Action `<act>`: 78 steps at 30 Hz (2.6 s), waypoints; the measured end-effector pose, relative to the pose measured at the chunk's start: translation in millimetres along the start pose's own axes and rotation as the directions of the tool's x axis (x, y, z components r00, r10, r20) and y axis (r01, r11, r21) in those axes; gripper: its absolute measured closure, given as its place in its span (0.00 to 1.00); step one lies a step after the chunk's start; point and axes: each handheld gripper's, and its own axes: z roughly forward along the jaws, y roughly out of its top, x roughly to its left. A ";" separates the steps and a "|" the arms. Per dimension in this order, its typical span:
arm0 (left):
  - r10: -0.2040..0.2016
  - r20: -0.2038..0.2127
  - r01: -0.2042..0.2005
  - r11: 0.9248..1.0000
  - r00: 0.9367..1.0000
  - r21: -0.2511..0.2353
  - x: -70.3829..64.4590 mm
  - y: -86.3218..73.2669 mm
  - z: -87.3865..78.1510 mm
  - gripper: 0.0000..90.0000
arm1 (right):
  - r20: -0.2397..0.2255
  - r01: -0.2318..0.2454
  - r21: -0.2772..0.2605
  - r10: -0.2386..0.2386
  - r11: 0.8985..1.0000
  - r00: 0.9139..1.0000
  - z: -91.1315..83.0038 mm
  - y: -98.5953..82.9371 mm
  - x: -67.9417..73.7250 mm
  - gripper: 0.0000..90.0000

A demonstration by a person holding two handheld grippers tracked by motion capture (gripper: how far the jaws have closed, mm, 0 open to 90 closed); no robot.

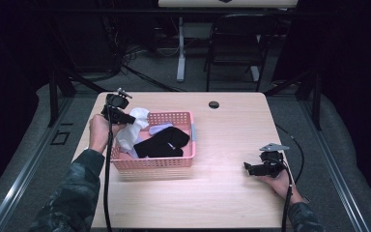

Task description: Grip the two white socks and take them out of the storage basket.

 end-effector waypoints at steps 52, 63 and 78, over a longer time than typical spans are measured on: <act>-0.188 -0.096 0.172 0.973 0.977 -0.154 74.5 -41.4 -96.5 0.98 | 0.004 -0.004 -0.003 0.004 1.000 1.000 0.0 -0.3 0.3 0.02; -0.254 -0.119 0.246 0.966 0.960 -0.079 99.6 -71.6 -79.3 0.98 | 0.003 -0.003 -0.002 0.003 1.000 1.000 0.0 -0.2 0.3 0.02; -0.325 -0.079 0.329 0.943 0.942 0.045 110.2 -100.2 -10.1 0.97 | 0.007 -0.006 -0.002 0.006 1.000 1.000 0.0 -0.3 0.5 0.02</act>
